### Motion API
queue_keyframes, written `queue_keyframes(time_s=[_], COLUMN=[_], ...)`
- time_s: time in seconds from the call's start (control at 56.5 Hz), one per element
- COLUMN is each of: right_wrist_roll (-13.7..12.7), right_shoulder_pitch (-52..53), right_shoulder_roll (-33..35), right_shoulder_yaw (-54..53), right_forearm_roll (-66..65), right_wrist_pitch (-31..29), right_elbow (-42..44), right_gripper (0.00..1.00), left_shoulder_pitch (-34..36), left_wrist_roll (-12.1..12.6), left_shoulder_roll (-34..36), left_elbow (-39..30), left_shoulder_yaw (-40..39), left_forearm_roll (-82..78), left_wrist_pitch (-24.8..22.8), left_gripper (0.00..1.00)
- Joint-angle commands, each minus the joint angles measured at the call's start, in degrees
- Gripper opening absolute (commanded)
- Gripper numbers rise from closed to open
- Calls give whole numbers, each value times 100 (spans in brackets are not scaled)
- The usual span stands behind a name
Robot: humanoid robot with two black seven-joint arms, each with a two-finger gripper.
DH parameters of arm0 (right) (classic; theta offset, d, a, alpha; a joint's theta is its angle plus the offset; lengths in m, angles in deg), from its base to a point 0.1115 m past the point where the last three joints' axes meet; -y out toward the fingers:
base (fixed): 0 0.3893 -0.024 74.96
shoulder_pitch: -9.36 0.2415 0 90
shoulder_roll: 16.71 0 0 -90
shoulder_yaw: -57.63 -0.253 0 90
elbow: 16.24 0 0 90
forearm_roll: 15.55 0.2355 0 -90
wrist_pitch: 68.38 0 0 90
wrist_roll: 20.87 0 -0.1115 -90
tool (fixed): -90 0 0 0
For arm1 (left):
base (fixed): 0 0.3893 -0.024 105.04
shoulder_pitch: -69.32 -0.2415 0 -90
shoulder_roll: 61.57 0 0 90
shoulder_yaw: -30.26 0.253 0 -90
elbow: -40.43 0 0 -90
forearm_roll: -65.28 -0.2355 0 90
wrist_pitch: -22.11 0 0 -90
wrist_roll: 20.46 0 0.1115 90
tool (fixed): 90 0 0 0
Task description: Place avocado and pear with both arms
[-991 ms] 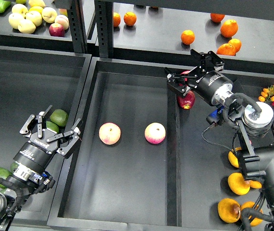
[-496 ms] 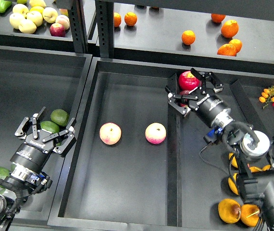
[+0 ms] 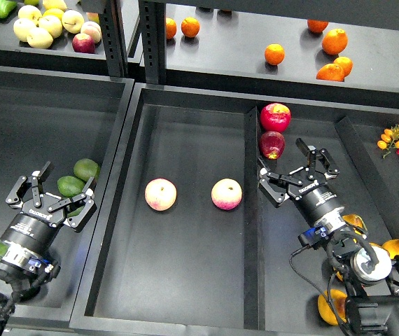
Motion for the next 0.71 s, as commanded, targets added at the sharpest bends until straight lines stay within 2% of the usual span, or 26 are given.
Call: queue_keyframes(time_s=[0.0, 0.177, 0.265, 0.336, 0.407, 0.531, 0.69], right_wrist_roll=[185, 695, 1143, 1635, 1863, 1961, 1961], right_shoulder_pitch=[90, 196, 187, 152, 108, -129, -665], right_shoulder_roll=[0, 0, 0, 0, 0, 0, 0], right_shoulder_yaw=[-194, -150, -36, 43, 105, 386, 992], right_forearm_roll=[6, 305, 516, 648, 832, 1342, 1395], right_wrist_pitch=[183, 342, 342, 342, 289, 245, -98], right_elbow=[-371, -767, -740, -548, -416, -345, -389], right_gripper=[100, 100, 100, 100, 100, 100, 100], left_shoulder_pitch=[192, 254, 245, 227, 201, 192, 174], left_wrist_roll=[-10, -19, -19, -28, -45, -194, -221], left_shoulder_roll=[0, 0, 0, 0, 0, 0, 0], left_elbow=[-514, -524, -524, -498, -445, -392, -304], left_shoulder_yaw=[-104, -121, -60, -7, 54, 239, 406], left_forearm_roll=[-253, -359, -368, -368, -368, -368, -368], left_wrist_pitch=[49, 93, 93, 93, 76, 75, 93], left_gripper=[98, 98, 98, 98, 98, 98, 98])
